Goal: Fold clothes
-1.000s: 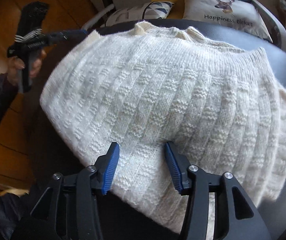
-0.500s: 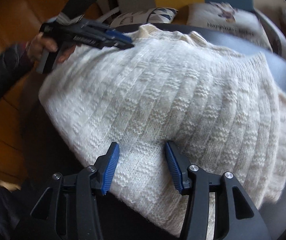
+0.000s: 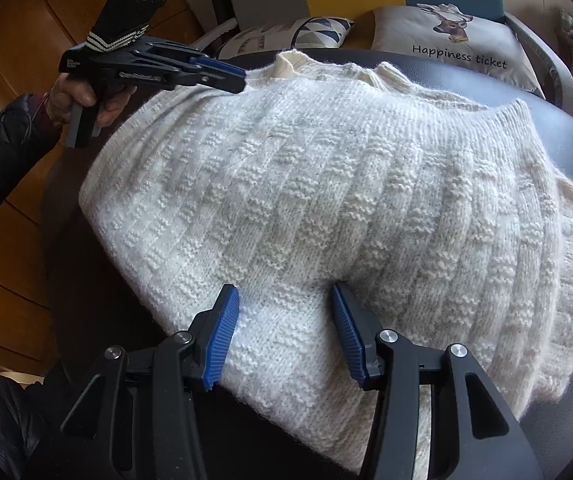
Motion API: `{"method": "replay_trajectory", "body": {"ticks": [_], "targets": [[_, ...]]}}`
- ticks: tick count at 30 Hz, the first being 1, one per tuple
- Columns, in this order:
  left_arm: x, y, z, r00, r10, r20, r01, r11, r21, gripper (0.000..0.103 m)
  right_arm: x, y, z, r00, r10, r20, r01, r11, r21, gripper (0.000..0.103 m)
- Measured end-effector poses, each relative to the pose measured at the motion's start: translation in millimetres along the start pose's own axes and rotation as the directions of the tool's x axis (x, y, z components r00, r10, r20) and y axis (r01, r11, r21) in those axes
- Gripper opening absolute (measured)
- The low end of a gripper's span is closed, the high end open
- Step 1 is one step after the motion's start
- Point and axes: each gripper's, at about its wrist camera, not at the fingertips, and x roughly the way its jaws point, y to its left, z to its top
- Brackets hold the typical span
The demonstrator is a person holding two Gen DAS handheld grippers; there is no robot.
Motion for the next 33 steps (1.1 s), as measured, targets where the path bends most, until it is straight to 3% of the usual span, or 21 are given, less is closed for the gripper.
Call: {"method": "replay_trajectory", "body": {"ticks": [3,7,11,13,20,28,31,33], "targets": [[-1.7,4.1,-2.3,1.0,-0.019,-0.023,0.019,1.0,0.005,0.03,-0.3,-1.2,-0.4,1.0,0.008,0.005,-0.008,1.0,0.003,0.051],[8.0,1.2,1.8,0.993,-0.105,-0.055,0.107,0.994,0.025,0.03,-0.1,-2.6,-1.1,1.0,0.017,0.015,-0.017,1.0,0.014,0.051],[11.3,-2.0,0.6,0.994,-0.102,-0.045,0.103,0.994,0.036,0.025,-0.8,-2.0,-1.6,1.0,0.015,0.016,-0.016,1.0,0.014,0.051],[5.6,-8.6,-2.5,0.999,-0.047,0.012,0.046,0.998,0.049,0.006,-1.2,-1.2,-2.1,1.0,0.012,0.018,-0.012,1.0,0.009,0.051],[1.7,-10.0,1.9,0.995,0.054,0.085,-0.053,0.998,-0.018,0.004,-1.5,4.6,-3.7,0.999,-0.023,0.023,0.023,1.0,-0.01,0.051],[-2.5,-11.5,7.0,0.972,0.173,0.158,-0.158,0.982,-0.103,0.004,1.3,15.9,-0.2,0.995,-0.099,0.008,0.099,0.995,-0.007,0.051],[28.3,-13.5,-0.9,0.974,0.207,0.097,-0.195,0.974,-0.119,0.004,1.8,17.6,-3.3,0.993,-0.113,0.028,0.112,0.994,0.007,0.051],[24.3,-10.8,-3.1,0.974,0.198,0.11,-0.178,0.97,-0.166,0.004,1.3,18.3,-4.6,0.993,-0.111,0.038,0.11,0.994,0.012,0.051]]}}
